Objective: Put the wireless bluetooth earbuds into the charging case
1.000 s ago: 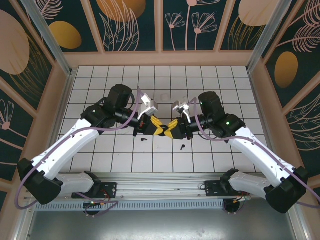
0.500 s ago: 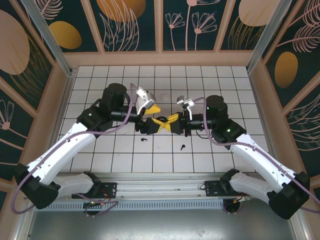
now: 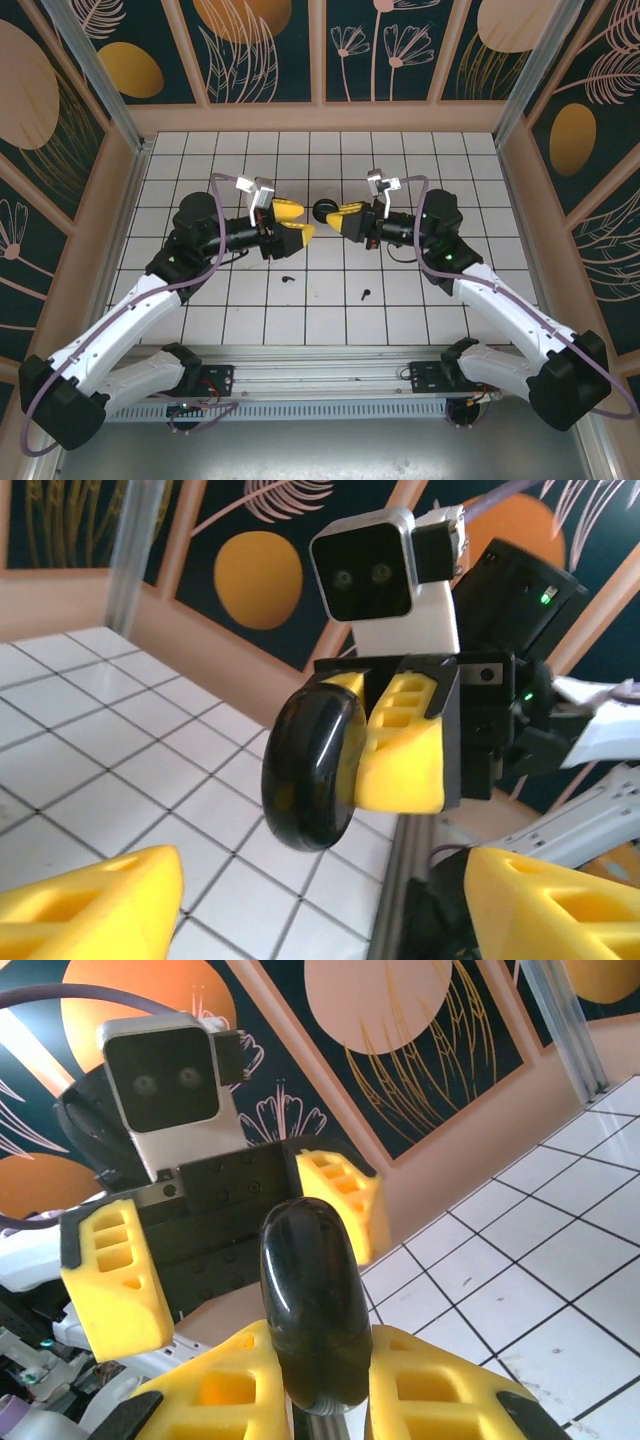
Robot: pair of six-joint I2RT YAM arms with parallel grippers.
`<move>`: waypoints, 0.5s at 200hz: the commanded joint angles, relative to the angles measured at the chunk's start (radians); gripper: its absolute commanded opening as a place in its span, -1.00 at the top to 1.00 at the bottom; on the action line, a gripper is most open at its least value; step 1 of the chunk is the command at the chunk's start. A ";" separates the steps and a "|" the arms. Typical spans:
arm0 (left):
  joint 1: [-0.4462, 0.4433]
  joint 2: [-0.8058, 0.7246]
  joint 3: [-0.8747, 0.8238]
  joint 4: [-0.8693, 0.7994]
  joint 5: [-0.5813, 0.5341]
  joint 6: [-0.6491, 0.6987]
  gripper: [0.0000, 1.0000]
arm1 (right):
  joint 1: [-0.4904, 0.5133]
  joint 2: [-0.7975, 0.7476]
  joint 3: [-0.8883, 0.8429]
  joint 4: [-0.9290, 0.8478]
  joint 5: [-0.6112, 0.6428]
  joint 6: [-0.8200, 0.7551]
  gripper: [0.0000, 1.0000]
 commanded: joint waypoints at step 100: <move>0.002 0.068 -0.063 0.367 0.144 -0.168 0.58 | 0.040 -0.022 -0.008 0.111 -0.003 0.044 0.91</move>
